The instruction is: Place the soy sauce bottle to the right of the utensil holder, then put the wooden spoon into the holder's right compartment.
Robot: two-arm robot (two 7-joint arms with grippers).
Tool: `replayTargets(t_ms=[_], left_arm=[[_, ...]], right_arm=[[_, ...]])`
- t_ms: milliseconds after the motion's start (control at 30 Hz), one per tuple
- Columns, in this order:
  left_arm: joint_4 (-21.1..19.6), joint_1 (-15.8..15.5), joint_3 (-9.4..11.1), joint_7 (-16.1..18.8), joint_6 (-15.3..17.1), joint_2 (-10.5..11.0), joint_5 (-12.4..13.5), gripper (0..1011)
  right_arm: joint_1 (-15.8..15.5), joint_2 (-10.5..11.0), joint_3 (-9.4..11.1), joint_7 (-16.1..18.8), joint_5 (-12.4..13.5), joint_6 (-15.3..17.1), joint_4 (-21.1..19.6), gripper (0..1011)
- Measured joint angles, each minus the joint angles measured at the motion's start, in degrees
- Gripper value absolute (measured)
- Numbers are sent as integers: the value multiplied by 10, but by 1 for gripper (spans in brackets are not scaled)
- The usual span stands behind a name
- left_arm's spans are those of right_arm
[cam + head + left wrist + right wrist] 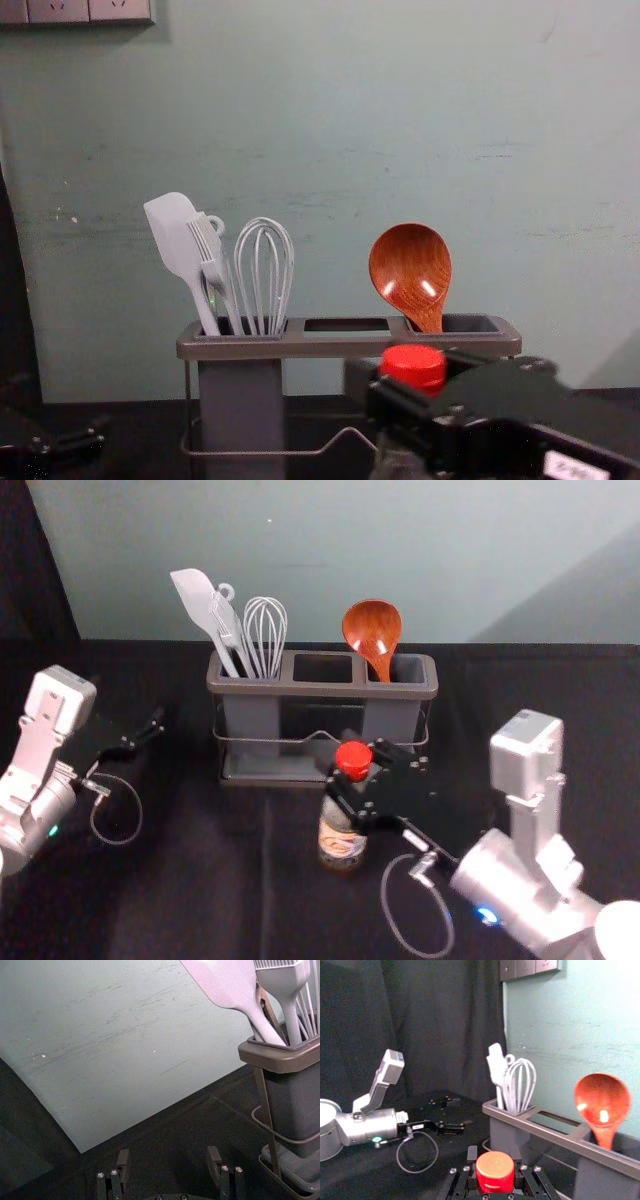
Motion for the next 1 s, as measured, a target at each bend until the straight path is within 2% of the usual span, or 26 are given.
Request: replayTargets(t_ms=[233,533,667,767,800,867,1000], left_arm=[[0,0,0,0,0,0,0,1000],[0,0,0,0,0,0,0,1000],[0,0,0,0,0,0,0,1000],[0,0,0,0,0,0,0,1000],[0,0,0,0,0,0,0,1000],[0,0,0,0,0,0,0,1000],[0,0,0,0,0,0,0,1000]], right_arm=[[-27,27,30,-2,14,0,-35,380],[-72,67,78,7,49,1,-84,380],[-101,90,105,9,62,1,-112,380],[-118,101,123,11,71,-2,-122,380],[-118,101,123,11,71,-2,-122,380],[-130,109,140,16,84,-7,-124,380],[-137,117,160,19,98,-9,-121,380]])
